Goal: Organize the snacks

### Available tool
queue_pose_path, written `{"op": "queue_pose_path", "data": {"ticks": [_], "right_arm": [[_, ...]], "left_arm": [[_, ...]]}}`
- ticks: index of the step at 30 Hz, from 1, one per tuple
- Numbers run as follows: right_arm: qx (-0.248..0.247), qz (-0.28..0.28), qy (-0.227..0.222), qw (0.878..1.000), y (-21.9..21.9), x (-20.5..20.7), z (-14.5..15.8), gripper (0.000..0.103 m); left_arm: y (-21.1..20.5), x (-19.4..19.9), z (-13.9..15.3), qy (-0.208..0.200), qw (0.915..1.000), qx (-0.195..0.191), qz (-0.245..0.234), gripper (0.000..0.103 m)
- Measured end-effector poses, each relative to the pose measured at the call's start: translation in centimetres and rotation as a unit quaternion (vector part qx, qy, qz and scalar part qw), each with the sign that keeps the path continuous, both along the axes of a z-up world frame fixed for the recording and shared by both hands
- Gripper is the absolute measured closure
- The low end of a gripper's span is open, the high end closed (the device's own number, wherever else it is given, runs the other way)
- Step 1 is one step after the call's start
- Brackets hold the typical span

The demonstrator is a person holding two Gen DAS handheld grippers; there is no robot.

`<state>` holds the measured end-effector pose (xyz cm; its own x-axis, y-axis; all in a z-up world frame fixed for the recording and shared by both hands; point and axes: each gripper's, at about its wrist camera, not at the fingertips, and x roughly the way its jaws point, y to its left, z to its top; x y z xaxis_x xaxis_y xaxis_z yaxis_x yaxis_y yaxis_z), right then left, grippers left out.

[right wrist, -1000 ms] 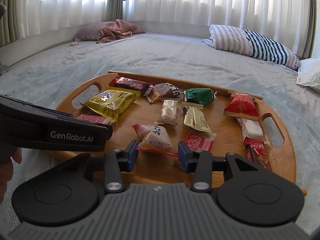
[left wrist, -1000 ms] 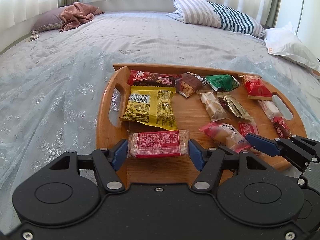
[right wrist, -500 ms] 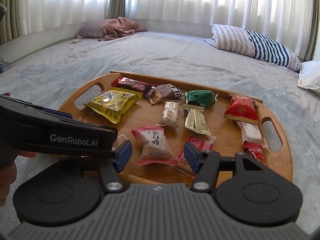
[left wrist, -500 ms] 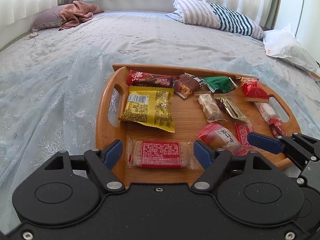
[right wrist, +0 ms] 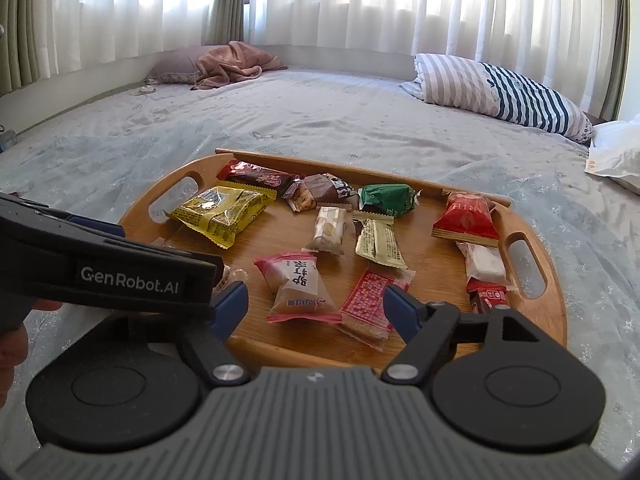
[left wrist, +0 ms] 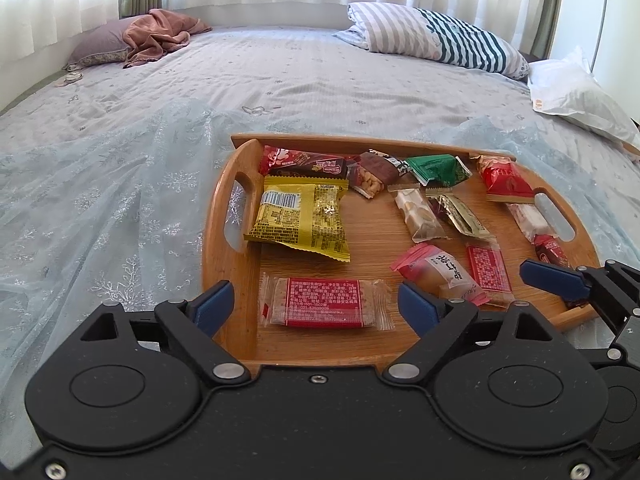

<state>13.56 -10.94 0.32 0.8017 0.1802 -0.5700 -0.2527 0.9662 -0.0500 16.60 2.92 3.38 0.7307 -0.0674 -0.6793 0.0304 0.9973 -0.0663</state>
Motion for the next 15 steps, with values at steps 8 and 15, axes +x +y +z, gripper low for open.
{"op": "queue_pose_path", "data": {"ticks": [8,15], "right_arm": [[0.005,-0.016,-0.005,1.000,-1.3,-1.0,0.4,0.015],[0.016,-0.031,-0.009,0.999,-2.9,-2.0,0.8,0.011]], "left_arm": [[-0.2,-1.5,0.8,-0.009,0.9999,0.005,0.003,0.007],[-0.7,-2.9,1.6,-0.019,0.9998,0.002,-0.002,0.005]]}}
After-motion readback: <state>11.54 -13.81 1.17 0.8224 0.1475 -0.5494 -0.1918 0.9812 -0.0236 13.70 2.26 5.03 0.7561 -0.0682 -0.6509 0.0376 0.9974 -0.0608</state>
